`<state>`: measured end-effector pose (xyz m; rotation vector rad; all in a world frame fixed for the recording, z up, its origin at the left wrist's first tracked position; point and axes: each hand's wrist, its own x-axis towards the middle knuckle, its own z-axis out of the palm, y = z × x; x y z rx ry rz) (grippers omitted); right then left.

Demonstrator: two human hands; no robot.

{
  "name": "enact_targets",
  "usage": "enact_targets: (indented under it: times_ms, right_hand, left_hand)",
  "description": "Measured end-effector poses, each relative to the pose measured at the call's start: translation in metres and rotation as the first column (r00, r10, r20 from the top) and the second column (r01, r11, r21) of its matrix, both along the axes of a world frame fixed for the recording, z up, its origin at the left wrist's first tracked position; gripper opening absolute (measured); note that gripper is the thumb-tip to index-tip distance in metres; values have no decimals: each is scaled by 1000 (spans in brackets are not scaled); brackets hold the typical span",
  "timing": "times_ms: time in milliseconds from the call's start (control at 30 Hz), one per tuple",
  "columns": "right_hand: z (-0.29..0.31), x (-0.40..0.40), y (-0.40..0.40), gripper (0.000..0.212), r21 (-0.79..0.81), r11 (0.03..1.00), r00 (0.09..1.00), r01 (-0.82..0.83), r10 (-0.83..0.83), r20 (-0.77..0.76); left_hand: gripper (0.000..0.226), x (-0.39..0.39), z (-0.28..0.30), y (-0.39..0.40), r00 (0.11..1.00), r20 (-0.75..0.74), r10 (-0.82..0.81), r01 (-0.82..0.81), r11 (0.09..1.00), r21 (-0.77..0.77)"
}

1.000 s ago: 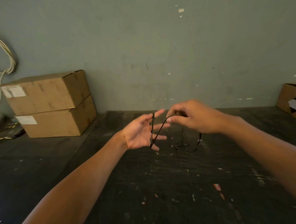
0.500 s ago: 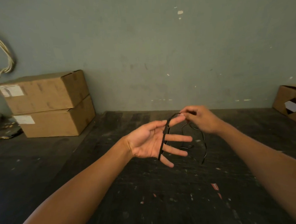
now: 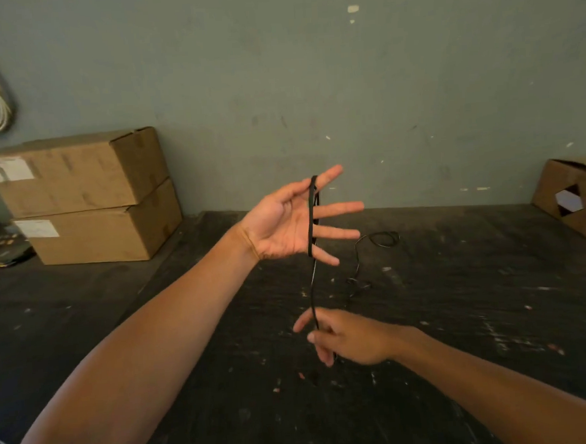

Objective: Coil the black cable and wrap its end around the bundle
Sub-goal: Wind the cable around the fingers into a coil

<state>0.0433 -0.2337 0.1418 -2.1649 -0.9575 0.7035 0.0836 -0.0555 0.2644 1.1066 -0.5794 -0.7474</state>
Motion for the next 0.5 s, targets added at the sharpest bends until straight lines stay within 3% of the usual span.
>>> enact_targets:
  times_ms: [100,233,500]
  right_hand:
    - [25,-13,6,30,-91,991,995,-98,99,11]
    - [73,-21,11,23,-168,972,928,-166,212,307]
    - [178,9,-18,11,-218,973,715,74,101,692]
  left_hand:
    - [48,3,-7,5,998,-35,50,-50,999,-3]
    - [50,0,-23,8,993,-73,89,-85,994,61]
    - [53,-14,-52,4,993,-117,9,17,976,215]
